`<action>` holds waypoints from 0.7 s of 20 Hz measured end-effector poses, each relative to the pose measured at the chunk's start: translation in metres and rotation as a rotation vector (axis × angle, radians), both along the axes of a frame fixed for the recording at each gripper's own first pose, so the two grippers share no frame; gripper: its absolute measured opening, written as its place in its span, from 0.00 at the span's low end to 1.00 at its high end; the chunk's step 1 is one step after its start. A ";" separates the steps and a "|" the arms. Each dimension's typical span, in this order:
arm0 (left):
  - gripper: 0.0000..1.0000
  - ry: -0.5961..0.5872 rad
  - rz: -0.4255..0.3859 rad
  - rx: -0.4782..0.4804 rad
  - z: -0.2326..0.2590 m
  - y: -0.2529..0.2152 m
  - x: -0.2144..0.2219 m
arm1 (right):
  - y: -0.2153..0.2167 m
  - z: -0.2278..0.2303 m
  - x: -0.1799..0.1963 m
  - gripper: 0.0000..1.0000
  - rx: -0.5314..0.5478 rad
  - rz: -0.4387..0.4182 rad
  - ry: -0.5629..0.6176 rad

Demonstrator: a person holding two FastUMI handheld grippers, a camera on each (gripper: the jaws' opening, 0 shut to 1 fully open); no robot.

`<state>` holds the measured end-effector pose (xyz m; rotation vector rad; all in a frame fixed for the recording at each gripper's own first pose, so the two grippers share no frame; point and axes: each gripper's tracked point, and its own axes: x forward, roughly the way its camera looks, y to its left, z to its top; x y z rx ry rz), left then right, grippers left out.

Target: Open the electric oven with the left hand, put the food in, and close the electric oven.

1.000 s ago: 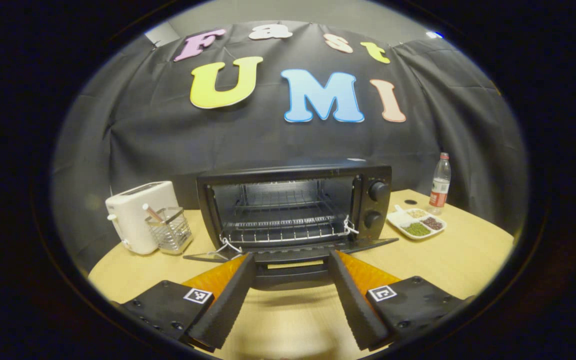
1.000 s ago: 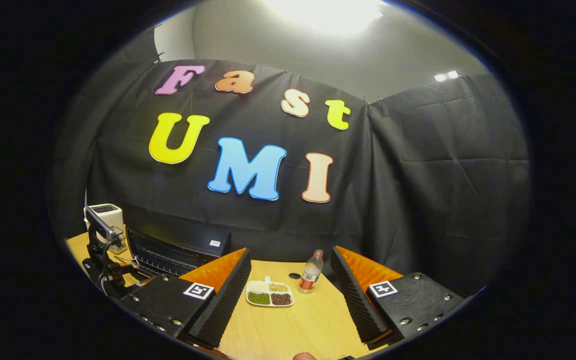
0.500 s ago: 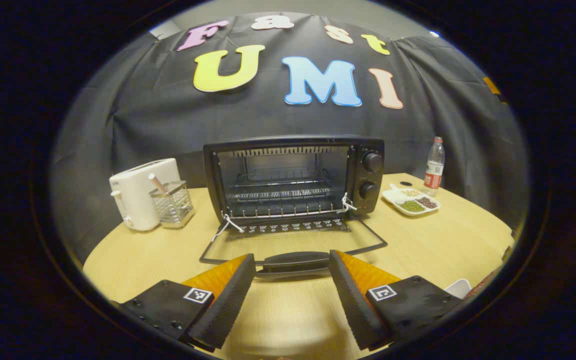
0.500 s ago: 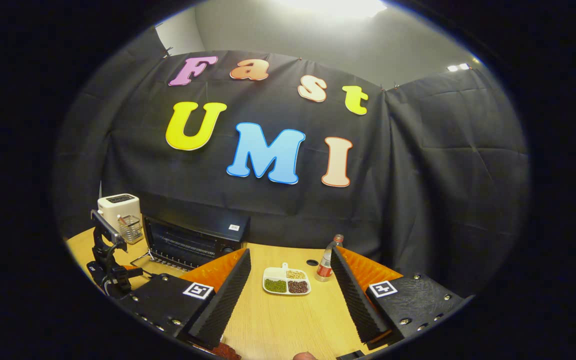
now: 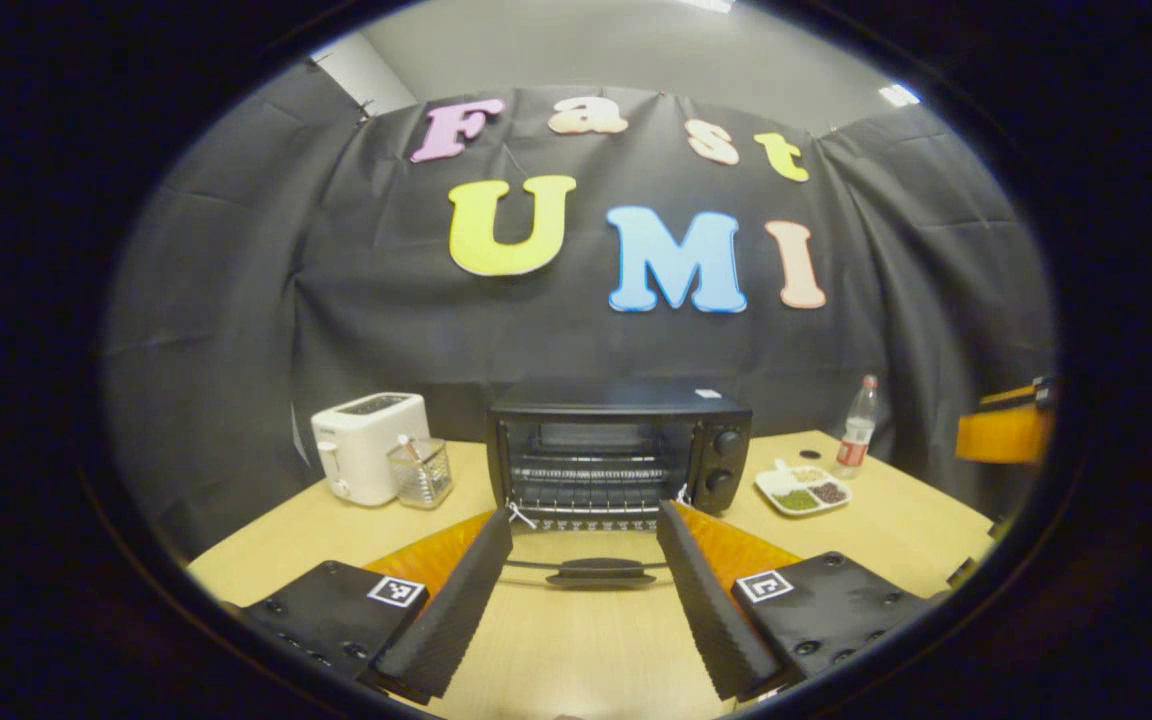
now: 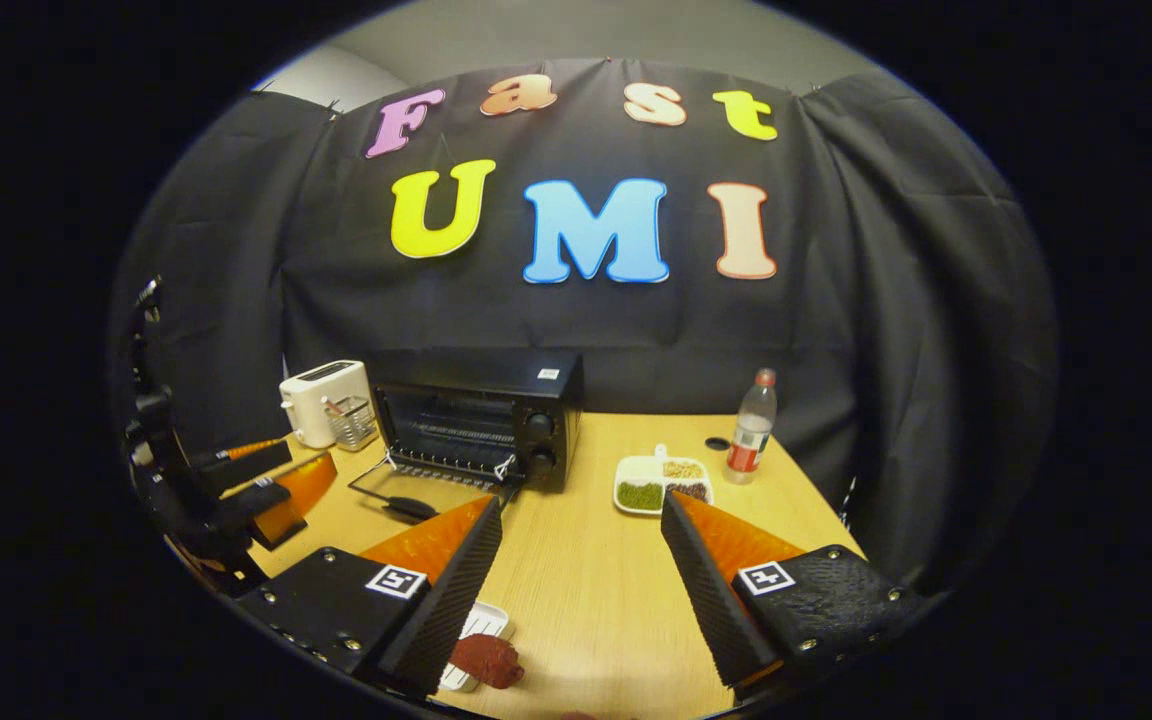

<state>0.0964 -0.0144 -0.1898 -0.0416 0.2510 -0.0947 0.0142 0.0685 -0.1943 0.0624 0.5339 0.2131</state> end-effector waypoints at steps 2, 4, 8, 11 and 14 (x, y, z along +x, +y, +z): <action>1.00 -0.039 0.023 -0.004 0.027 0.004 -0.011 | 0.005 -0.017 -0.011 0.98 0.041 0.030 0.058; 1.00 -0.073 0.039 -0.003 0.050 0.006 -0.023 | 0.011 -0.033 -0.023 0.98 0.089 0.056 0.122; 1.00 -0.136 0.060 0.011 0.090 0.012 -0.044 | 0.024 -0.061 -0.047 0.98 0.165 0.101 0.236; 0.94 -0.169 0.080 0.018 0.112 0.018 -0.060 | 0.037 -0.084 -0.063 0.98 0.204 0.127 0.321; 0.96 -0.195 0.096 0.038 0.126 0.021 -0.077 | 0.037 -0.098 -0.081 0.90 0.238 0.137 0.387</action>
